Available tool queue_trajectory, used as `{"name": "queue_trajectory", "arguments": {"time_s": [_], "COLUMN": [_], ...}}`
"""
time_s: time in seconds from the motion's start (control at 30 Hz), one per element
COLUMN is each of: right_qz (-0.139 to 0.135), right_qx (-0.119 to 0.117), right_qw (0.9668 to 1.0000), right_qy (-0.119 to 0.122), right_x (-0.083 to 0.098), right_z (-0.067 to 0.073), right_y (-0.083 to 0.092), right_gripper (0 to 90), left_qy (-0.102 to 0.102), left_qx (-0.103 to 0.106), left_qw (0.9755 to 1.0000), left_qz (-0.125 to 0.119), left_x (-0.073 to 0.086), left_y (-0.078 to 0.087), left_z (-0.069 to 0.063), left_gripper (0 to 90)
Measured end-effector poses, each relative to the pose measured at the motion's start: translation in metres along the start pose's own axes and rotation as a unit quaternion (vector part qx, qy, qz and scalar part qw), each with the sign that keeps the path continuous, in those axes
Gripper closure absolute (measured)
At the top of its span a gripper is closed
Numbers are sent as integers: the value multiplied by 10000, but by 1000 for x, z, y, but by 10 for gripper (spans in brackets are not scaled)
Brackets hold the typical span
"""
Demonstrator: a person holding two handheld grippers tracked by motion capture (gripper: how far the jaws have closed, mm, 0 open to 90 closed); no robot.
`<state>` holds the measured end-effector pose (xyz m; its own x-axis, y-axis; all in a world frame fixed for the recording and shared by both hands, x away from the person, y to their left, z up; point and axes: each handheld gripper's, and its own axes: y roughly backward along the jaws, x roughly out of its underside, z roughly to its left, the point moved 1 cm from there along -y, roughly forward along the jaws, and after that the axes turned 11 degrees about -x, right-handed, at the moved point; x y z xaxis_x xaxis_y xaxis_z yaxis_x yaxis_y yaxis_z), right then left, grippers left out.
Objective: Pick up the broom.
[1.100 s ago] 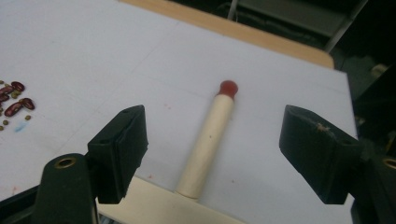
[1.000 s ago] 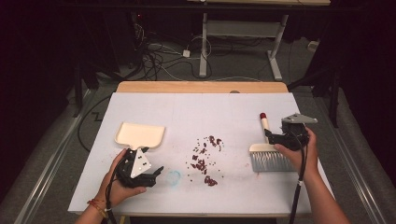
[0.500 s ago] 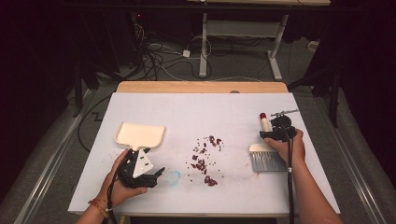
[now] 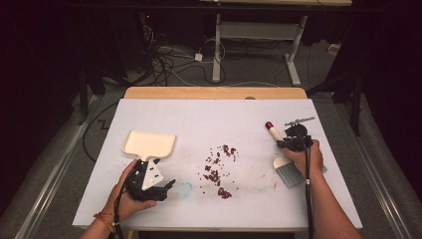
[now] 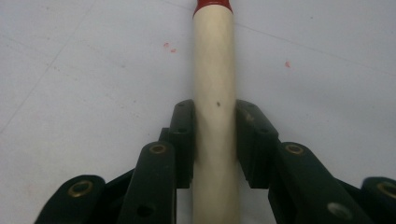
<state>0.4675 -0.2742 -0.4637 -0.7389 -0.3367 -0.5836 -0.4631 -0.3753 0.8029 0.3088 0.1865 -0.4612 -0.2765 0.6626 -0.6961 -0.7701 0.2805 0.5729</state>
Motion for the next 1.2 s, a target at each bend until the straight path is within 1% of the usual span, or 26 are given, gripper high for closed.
{"name": "queue_trajectory", "arguments": {"time_s": [0.23,0.3,0.33,0.4,0.43,0.47,0.5,0.53,0.57,0.6,0.77,0.8,0.83,0.9,0.97,1.0,1.03,1.07,1.1,1.13,1.17,1.2], "right_qz": [-68,-169,-367,-596,-596,-709,-897,-897,-1099,-1189,-1549,-1549,-1670,-1780,-1920,-1983,-1983,-2047,-2189,-2262,-2262,-2326], "right_qx": [-133,-189,-287,-399,-399,-445,-440,-440,-509,-511,-540,-540,-534,-510,-509,-485,-485,-494,-512,-522,-522,-518], "right_qw": [9999,9997,9989,9974,9974,9965,9948,9948,9924,9913,9859,9859,9840,9820,9793,9781,9781,9767,9732,9713,9713,9695], "right_qy": [6,2,10,37,37,85,174,174,224,249,343,343,331,363,394,404,404,426,481,526,526,568], "right_x": [1,2,2,3,3,3,3,3,4,5,6,6,6,5,4,4,4,4,3,3,3,3], "right_z": [-1,-2,-2,0,0,1,5,5,8,9,14,14,16,18,21,23,23,25,32,36,36,40], "right_y": [2,6,13,22,22,27,37,37,47,51,67,67,71,75,80,83,83,86,93,97,97,101], "right_gripper": [708,708,709,709,709,709,709,709,709,710,710,710,711,711,711,712,712,712,712,712,712,712], "left_qy": [19,37,53,105,112,111,112,108,107,111,182,201,205,228,246,301,400,475,560,656,677,705], "left_qx": [2,-59,-85,-106,-112,-116,-114,-111,-115,-125,-152,-148,-150,-144,-117,-85,-41,12,50,114,216,322], "left_qw": [10000,10000,9999,9999,9999,9999,9999,9999,9999,9999,9997,9997,9997,9996,9996,9995,9991,9987,9981,9971,9962,9951], "left_qz": [7,-9,-11,-22,-23,-21,-17,-17,-18,-19,-42,-48,-47,-60,-68,-100,-157,-199,-255,-376,-509,-621], "left_x": [0,0,0,0,0,0,0,0,-1,-1,-1,-1,-1,-1,-2,-2,-3,-5,-9,-14,-21,-28], "left_y": [0,1,1,1,1,2,2,2,2,2,3,3,3,3,4,4,5,6,8,11,13,16], "left_z": [0,1,1,3,3,3,3,2,2,2,4,4,4,4,5,5,6,7,7,6,5,2], "left_gripper": [185,185,185,187,187,188,188,188,188,188,188,188,189,189,189,189,189,188,188,188,188,187]}}
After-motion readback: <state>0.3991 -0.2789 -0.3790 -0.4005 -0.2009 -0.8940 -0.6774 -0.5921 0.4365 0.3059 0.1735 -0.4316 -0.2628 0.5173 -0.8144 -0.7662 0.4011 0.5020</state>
